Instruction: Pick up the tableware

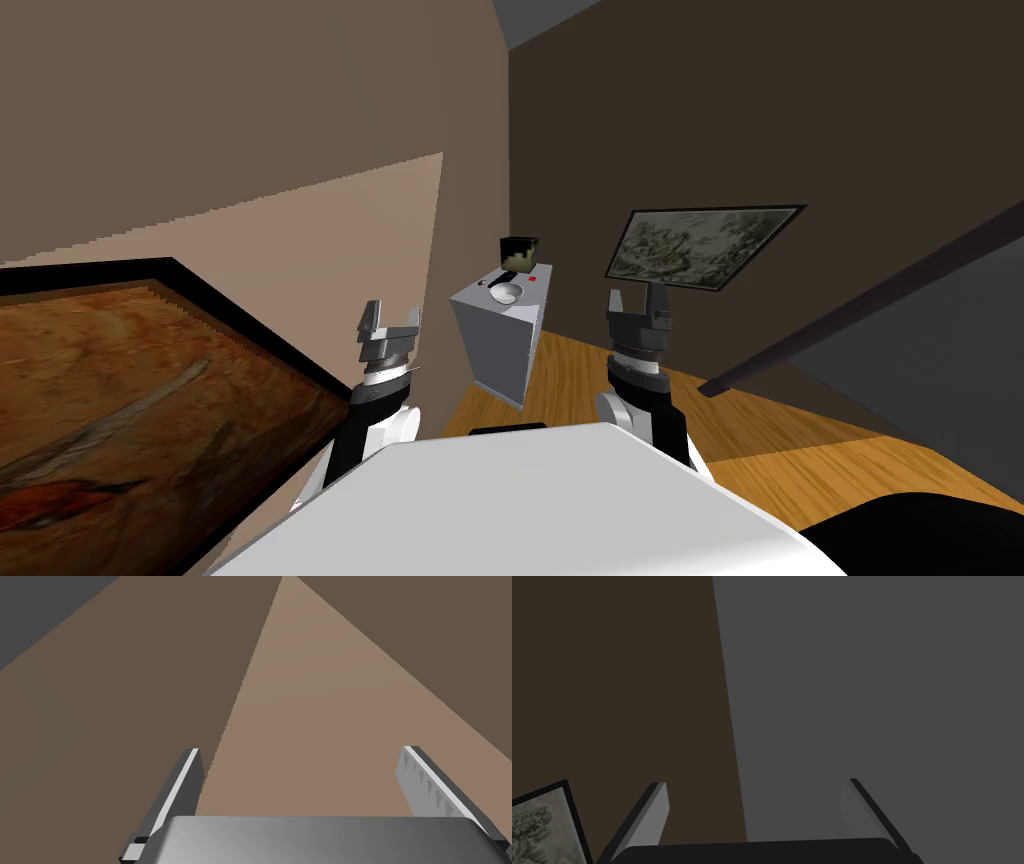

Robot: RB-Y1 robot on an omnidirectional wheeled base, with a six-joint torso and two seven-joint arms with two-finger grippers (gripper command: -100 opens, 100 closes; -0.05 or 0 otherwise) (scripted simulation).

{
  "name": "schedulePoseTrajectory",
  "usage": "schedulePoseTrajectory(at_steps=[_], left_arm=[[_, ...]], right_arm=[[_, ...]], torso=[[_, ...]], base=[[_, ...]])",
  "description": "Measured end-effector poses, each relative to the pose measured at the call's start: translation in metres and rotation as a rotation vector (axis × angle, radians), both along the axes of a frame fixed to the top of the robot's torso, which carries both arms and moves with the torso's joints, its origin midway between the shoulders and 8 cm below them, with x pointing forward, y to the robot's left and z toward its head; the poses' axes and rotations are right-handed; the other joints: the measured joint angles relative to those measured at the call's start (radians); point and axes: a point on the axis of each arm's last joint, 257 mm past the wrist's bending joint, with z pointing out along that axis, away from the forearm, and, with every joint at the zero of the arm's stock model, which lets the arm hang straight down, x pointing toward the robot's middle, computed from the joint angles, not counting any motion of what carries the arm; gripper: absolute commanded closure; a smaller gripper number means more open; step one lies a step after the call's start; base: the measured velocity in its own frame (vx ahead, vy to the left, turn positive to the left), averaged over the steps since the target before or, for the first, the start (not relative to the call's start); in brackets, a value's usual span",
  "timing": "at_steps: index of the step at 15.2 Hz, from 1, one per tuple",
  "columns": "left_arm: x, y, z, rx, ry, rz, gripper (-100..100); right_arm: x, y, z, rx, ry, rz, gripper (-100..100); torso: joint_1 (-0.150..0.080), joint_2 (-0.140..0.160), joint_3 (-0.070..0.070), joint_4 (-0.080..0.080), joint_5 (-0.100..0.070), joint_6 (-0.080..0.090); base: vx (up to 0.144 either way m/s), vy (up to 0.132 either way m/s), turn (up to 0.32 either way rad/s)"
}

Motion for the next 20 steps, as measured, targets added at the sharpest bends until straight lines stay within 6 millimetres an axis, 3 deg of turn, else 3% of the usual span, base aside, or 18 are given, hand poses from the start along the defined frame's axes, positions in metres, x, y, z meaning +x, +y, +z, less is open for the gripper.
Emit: schedulePoseTrajectory(at_steps=[20], left_arm=[[0.043,-0.031,0.019,0.09,0.106,-0.326,-100]], right_arm=[[0.0,0.0,0.0,0.0,0.0,0.0,0]], torso=[[-0.005,-0.001,0.0,0.0,-0.001,0.0]], base=[[0.0,-0.051,-0.053]])
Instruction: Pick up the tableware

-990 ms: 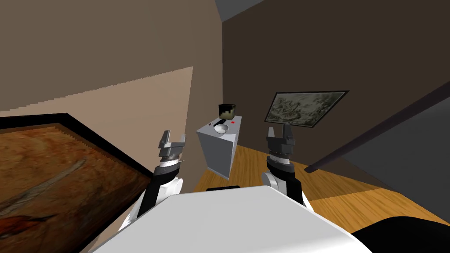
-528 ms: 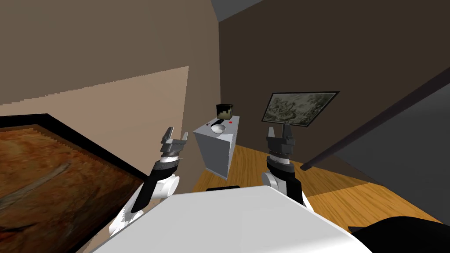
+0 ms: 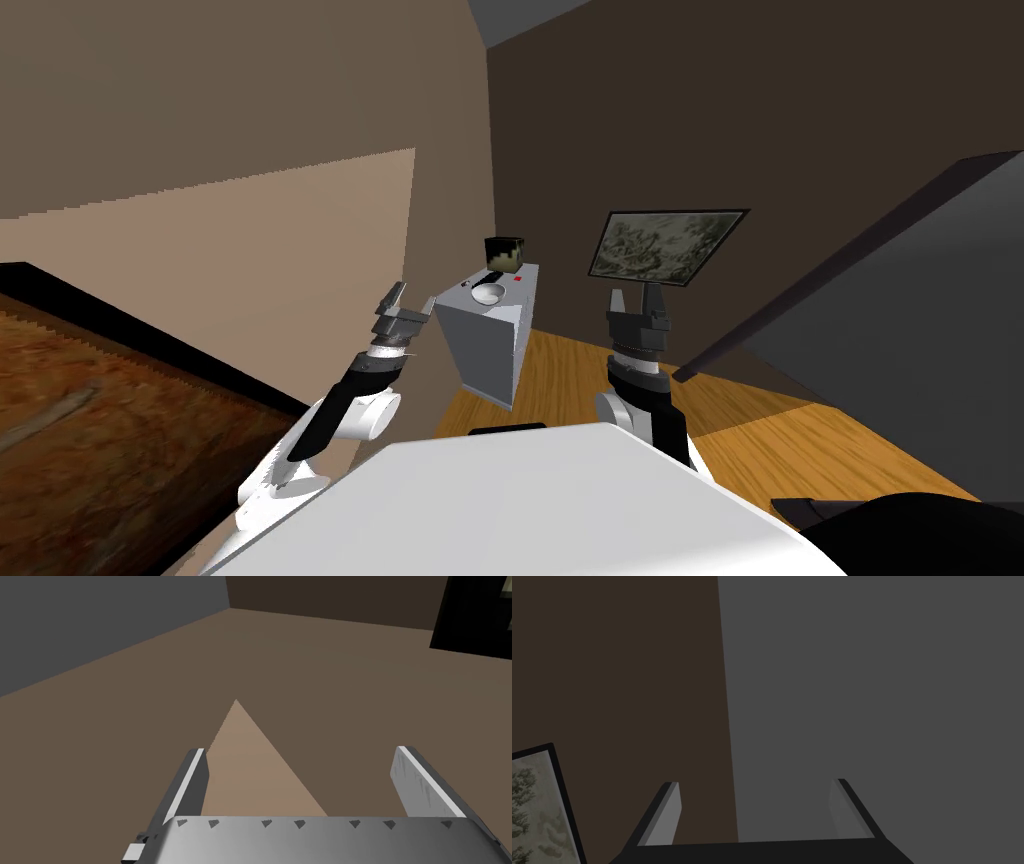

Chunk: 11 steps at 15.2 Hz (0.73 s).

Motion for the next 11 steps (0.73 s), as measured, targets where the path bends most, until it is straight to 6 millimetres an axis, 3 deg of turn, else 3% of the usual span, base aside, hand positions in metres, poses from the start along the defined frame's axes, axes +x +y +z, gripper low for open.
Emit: schedulePoseTrajectory(at_steps=[11], left_arm=[[0.025,-0.015,-0.001,0.043,0.133,-0.141,-100]], right_arm=[[0.0,0.0,0.0,0.0,0.0,0.0,0]], torso=[[0.001,0.0,0.0,0.0,0.0,0.0]], base=[[0.009,-0.052,-0.044]])
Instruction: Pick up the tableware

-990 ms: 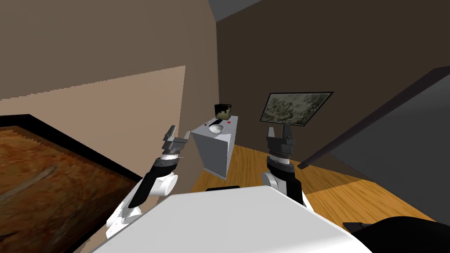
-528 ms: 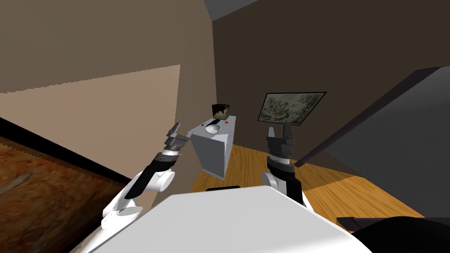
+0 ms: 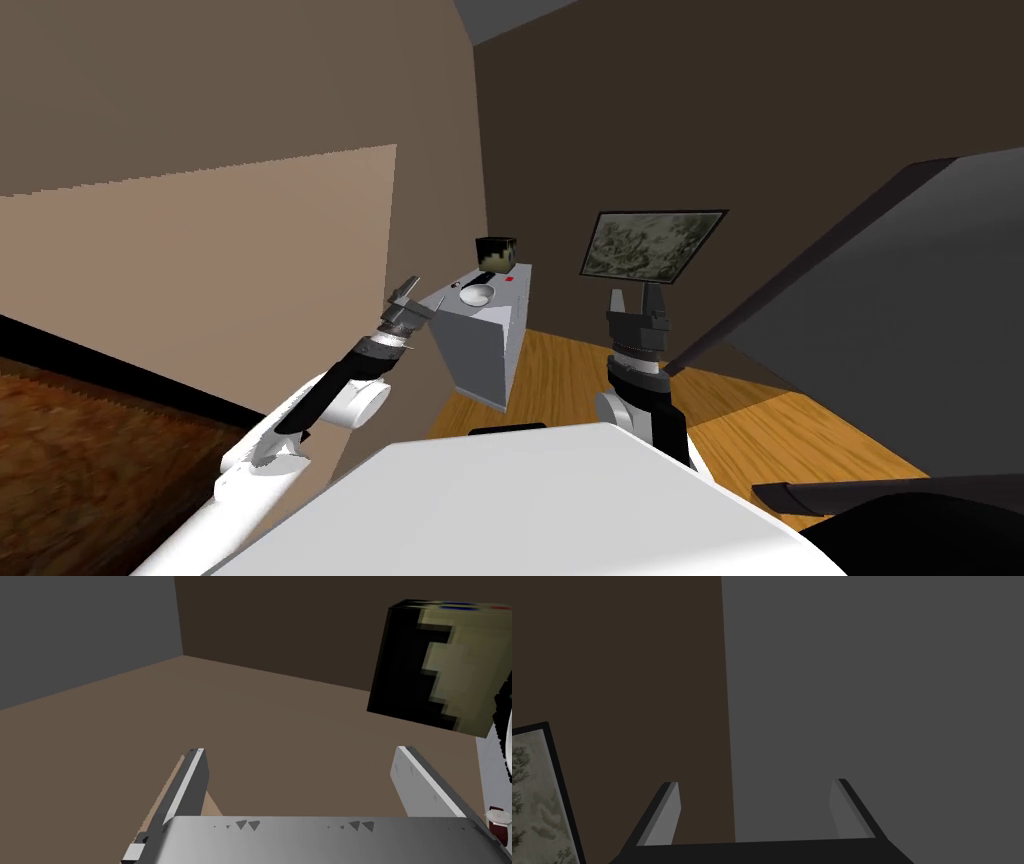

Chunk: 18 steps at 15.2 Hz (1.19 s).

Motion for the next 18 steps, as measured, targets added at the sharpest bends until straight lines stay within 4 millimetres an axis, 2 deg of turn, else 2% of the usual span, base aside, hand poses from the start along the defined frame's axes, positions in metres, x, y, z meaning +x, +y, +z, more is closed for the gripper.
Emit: schedulePoseTrajectory(at_steps=[10,18], left_arm=[[0.024,-0.007,-0.008,0.034,0.17,-0.092,-100],[0.039,-0.007,-0.024,0.069,0.334,-0.124,-100]], right_arm=[[0.0,0.0,0.0,0.0,0.0,0.0,0],[0.0,0.0,0.0,0.0,0.0,0.0,0]], torso=[[-0.001,0.0,0.0,0.0,0.0,0.0],[-0.001,0.0,0.0,0.0,0.0,0.0]], base=[[0.015,-0.062,-0.044],[0.019,-0.063,-0.034]])
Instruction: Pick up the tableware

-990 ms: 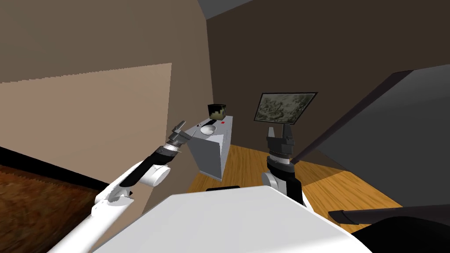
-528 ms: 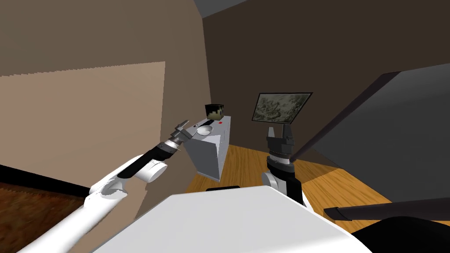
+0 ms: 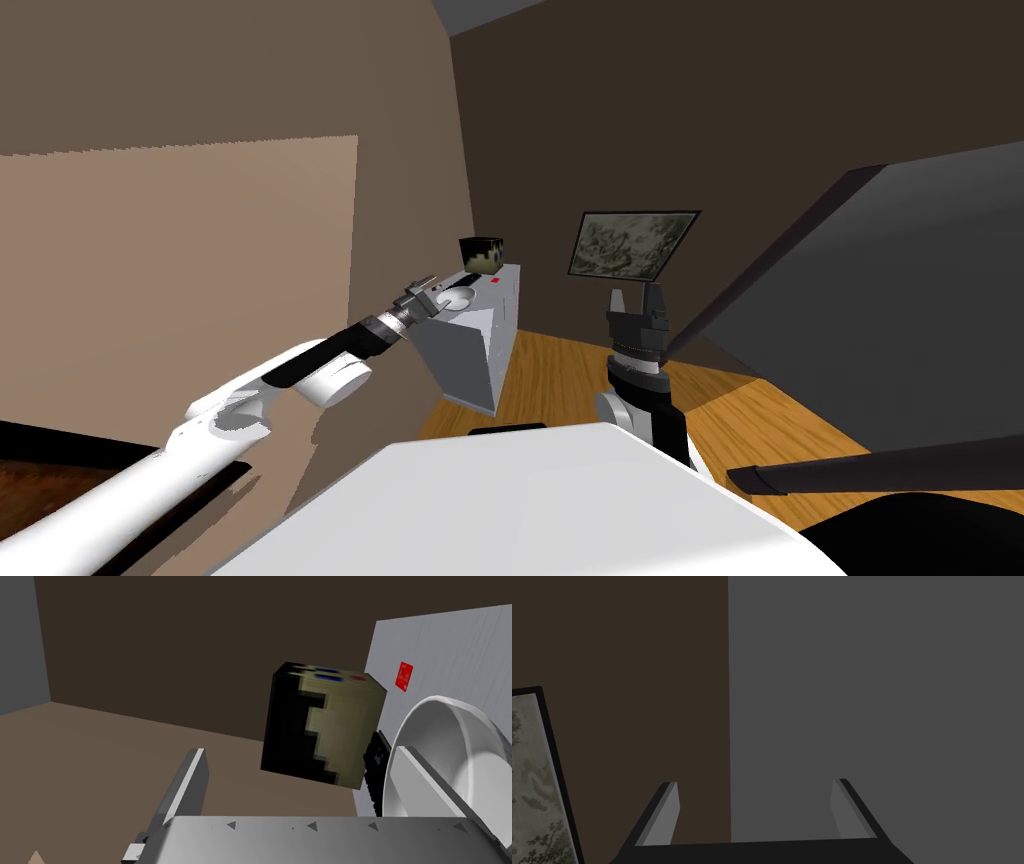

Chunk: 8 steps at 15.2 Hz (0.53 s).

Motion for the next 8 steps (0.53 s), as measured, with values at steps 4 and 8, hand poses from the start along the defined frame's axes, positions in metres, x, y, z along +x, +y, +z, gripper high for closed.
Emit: schedulePoseTrajectory(at_steps=[4,8], left_arm=[[0.008,0.004,-0.009,0.018,0.09,-0.003,-100],[0.014,0.011,-0.019,0.043,0.184,0.006,-100]], right_arm=[[0.0,0.0,0.0,0.0,0.0,0.0,0],[0.0,0.0,0.0,0.0,0.0,0.0,0]], torso=[[0.0,0.0,0.0,0.0,0.0,0.0],[0.0,-0.001,-0.001,0.0,0.0,0.0]], base=[[0.023,-0.062,-0.036],[0.026,-0.057,-0.023]])
